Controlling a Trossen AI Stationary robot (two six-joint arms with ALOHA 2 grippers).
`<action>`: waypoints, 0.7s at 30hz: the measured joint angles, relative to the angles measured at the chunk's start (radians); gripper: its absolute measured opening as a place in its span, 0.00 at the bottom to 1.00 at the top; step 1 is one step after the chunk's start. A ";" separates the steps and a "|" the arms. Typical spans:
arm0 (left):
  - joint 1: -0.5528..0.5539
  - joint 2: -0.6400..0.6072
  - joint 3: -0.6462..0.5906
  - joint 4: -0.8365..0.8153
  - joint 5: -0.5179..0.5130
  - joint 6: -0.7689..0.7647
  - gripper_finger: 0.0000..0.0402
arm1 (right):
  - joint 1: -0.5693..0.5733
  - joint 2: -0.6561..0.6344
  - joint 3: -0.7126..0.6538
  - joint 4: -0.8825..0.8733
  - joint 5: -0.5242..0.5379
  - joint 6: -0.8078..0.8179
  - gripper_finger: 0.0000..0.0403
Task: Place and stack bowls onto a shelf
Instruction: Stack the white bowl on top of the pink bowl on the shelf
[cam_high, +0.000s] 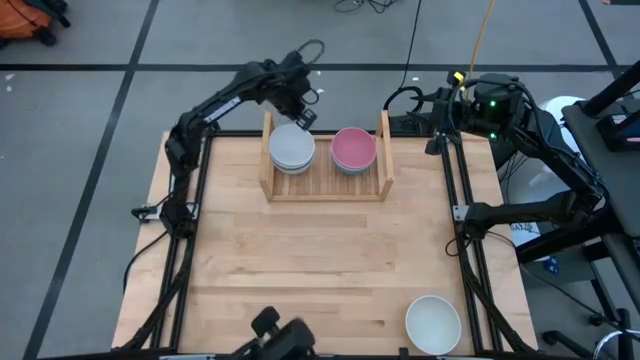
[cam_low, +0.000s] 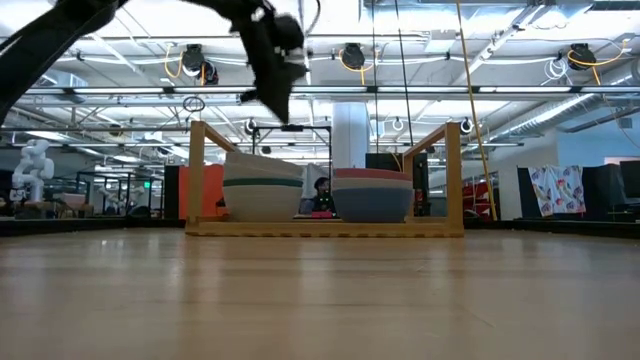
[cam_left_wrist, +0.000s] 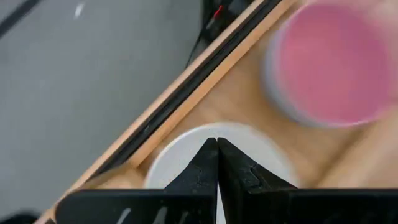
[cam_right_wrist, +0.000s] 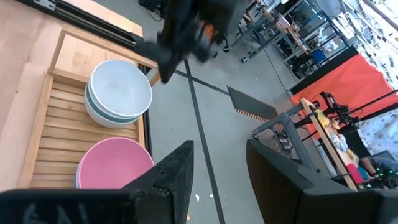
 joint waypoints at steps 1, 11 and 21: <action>-0.009 -0.016 0.025 -0.001 0.019 0.000 0.00 | 0.000 -0.002 0.000 0.000 0.000 -0.002 0.35; -0.180 -0.220 0.098 0.005 0.032 0.023 0.01 | 0.000 -0.057 0.000 -0.135 -0.001 -0.001 0.35; -0.357 -0.348 0.098 0.002 -0.029 -0.063 0.02 | 0.087 -0.130 0.000 -0.427 -0.070 0.224 0.35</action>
